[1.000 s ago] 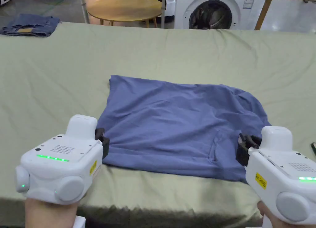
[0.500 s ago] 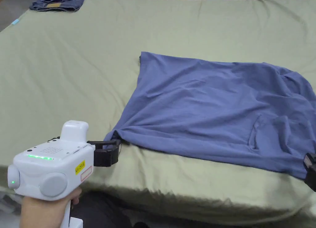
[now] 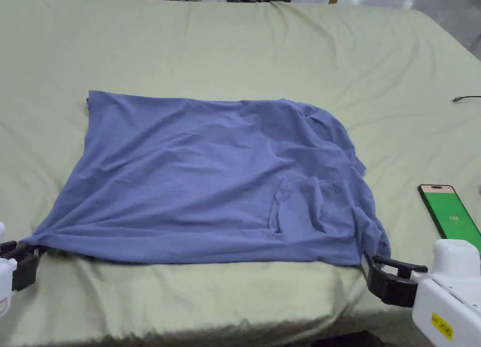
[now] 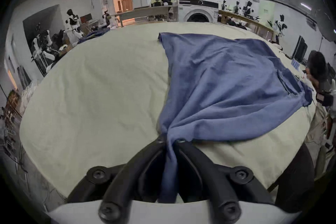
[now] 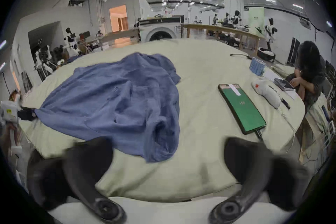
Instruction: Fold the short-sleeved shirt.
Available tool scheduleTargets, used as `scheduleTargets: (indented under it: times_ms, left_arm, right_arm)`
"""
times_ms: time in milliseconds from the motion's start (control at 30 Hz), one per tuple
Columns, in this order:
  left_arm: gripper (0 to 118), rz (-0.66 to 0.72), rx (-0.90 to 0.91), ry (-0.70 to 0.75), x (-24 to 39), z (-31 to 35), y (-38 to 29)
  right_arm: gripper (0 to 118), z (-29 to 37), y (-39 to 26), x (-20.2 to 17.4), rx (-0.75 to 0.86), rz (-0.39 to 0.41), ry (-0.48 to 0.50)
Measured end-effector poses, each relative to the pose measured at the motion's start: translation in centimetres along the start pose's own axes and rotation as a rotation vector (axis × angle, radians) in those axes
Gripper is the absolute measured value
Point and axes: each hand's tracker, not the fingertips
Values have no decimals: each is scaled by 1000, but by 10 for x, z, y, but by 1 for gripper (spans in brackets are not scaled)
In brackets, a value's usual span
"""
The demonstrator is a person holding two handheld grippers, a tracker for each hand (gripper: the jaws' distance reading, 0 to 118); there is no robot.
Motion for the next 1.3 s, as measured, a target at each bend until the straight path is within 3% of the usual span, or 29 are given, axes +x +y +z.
scheduleTargets:
  times_ms: [100,133,167,233,267,400,600,733,833,1000,1033,1067,1133,1167,1300]
  left_arm:
    - [0,-25,-8,7,6,2,5]
    - [0,-35,-11,12,8,2,6]
    - [0,-39,-16,13,9,0,7]
    - [0,-38,-27,15,8,-4,9]
    - [0,-39,-34,18,9,-5,11]
    - [0,-117,-57,73,17,8,23]
    - [0,-146,-14,58,28,26,94]
    - [0,-167,-80,53,27,-19,162]
    - [0,-99,-189,14,22,-70,197]
    - [0,115,-246,1,15,-122,208]
    - [7,118,-235,9,16,-116,201]
    - [26,93,-226,17,19,-111,197]
    - [86,51,-118,27,27,-87,185]
    - [98,23,-29,25,31,-65,175]
    - [101,-15,222,33,64,1,119]
  right_arm:
    - [118,-22,-3,7,17,12,-10]
    - [112,-29,-3,10,8,8,14]
    - [91,-36,-3,5,8,-20,76]
    - [4,-48,0,14,19,-85,113]
    - [4,-51,1,19,10,-117,127]
    - [4,-27,16,26,32,-188,152]
    - [4,-15,86,17,72,-118,134]
    - [4,-54,144,4,54,-82,97]
    - [4,-102,171,-6,10,-82,68]
    - [5,-164,175,-12,-112,-153,19]
    - [14,-165,173,-12,-109,-159,19]
    - [35,-161,170,-11,-95,-150,23]
    - [99,-137,164,-10,-43,-132,40]
    - [108,-118,159,-13,17,-104,61]
    - [108,-53,119,-36,159,-8,69]
